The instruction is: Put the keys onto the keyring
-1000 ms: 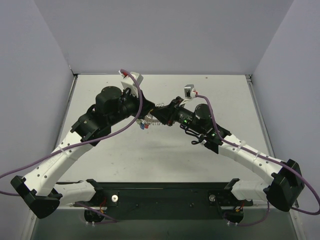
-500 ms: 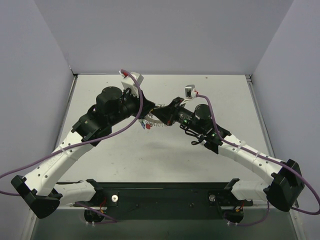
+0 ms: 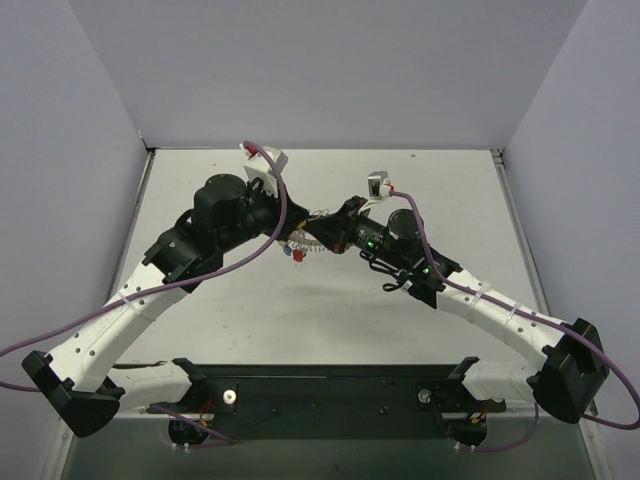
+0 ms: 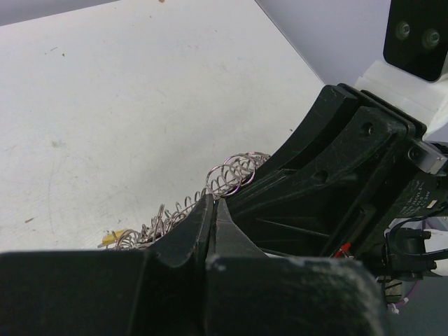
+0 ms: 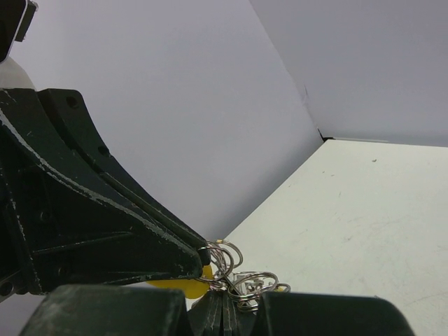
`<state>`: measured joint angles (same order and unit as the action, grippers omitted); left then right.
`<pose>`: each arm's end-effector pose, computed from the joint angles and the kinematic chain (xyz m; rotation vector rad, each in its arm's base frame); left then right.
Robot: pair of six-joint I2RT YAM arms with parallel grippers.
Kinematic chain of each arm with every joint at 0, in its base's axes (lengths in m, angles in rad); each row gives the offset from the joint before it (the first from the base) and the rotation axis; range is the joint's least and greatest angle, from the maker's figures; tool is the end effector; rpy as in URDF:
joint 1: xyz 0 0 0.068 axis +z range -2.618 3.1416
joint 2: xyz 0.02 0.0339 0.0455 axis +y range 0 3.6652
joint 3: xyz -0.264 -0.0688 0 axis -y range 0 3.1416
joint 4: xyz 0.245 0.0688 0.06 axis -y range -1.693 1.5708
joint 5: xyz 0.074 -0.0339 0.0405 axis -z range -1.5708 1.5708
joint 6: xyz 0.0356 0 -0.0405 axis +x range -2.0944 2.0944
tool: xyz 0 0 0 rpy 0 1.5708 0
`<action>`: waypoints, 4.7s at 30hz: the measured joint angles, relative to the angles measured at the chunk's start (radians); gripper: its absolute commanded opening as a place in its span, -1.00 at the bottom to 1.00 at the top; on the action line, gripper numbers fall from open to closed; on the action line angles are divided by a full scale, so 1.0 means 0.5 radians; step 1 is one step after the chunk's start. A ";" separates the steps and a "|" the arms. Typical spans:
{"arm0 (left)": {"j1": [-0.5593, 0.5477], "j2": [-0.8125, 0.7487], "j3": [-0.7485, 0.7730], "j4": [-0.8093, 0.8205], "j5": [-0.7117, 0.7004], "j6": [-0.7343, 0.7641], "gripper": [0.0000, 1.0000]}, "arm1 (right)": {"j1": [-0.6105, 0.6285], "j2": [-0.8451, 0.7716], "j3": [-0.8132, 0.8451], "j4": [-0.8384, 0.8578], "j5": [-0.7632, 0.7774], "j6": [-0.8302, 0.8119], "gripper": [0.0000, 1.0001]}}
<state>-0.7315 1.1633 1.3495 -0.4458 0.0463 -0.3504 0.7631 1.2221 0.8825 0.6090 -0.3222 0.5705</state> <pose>0.1856 -0.1688 0.4321 0.3943 1.8648 -0.7926 0.1979 0.2049 0.3653 -0.4355 1.3756 1.3265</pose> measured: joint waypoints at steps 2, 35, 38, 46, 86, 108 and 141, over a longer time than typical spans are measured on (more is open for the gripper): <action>0.000 0.000 0.003 -0.018 0.001 0.002 -1.00 | 0.002 0.000 0.000 -0.011 0.000 -0.021 -1.00; 0.091 0.203 0.323 -0.494 0.296 0.043 -1.00 | 0.009 -0.035 0.039 -0.231 -0.063 -0.494 -1.00; 0.114 0.254 0.409 -0.575 0.360 0.043 -1.00 | 0.010 -0.048 0.045 -0.243 -0.073 -0.545 -1.00; 0.159 0.359 0.565 -0.776 0.475 0.043 -1.00 | 0.031 -0.080 0.048 -0.310 -0.099 -0.680 -1.00; 0.333 0.593 0.745 -1.075 1.009 -0.060 -1.00 | 0.150 -0.178 0.053 -0.558 -0.014 -1.105 -1.00; 0.362 0.640 0.495 -1.033 1.061 0.007 -1.00 | 0.216 -0.266 0.053 -0.873 0.199 -1.278 0.14; -0.054 0.175 -0.089 -0.701 0.726 0.932 -1.00 | 0.172 -0.406 0.054 -0.914 0.013 -1.398 -0.06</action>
<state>-0.7586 1.2507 1.3052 -0.7963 0.4091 0.1158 0.8490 1.0191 0.9096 0.1520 -0.3157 -0.1284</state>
